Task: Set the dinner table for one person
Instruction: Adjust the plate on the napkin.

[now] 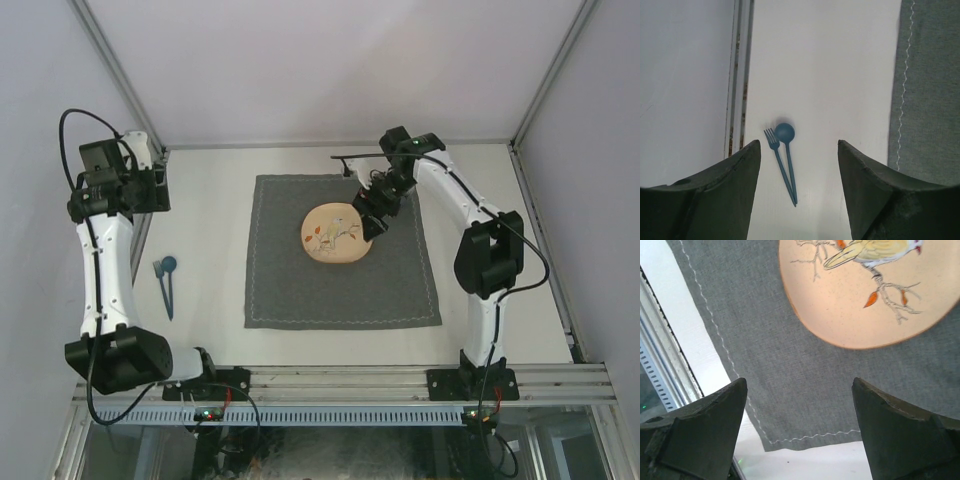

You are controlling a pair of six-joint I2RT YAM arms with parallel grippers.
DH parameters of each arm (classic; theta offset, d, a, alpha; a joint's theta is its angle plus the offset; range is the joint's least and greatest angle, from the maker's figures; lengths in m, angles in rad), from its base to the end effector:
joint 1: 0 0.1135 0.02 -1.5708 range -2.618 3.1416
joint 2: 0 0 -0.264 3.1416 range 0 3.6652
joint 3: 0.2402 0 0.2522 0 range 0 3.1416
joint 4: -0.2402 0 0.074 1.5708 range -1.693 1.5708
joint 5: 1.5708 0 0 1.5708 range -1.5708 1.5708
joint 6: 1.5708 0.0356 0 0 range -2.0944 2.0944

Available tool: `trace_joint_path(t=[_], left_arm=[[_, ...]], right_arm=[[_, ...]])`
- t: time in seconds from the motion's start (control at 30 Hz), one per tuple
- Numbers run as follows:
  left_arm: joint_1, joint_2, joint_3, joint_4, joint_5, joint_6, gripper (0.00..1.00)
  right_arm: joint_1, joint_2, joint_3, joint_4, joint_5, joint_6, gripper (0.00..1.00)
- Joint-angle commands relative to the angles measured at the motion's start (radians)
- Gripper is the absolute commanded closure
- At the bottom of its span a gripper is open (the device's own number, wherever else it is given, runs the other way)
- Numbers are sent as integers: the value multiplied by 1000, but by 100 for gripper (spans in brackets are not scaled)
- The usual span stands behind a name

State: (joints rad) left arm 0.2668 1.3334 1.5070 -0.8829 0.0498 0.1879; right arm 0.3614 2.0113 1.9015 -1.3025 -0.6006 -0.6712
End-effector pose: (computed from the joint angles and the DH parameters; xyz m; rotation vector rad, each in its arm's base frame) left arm 0.2628 0.0700 0.4001 -0.0640 2.2847 0.1813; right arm 0.3661 0.1599 0.2830 -1.4330 2.3858 0.8171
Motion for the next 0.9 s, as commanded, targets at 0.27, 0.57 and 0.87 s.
trace_joint_path(t=[0.27,0.57,0.87], left_arm=[[2,-151,-110,6,33,-55,33],[3,-175,-118,-38,-34,-8,33],[6,-166,-76,-68,-49,23,33]], right_arm=[[-88,324,397,43,-81,104,16],[-44,387,357,87,-119,154,18],[-42,420,367,78,-117,139,19]])
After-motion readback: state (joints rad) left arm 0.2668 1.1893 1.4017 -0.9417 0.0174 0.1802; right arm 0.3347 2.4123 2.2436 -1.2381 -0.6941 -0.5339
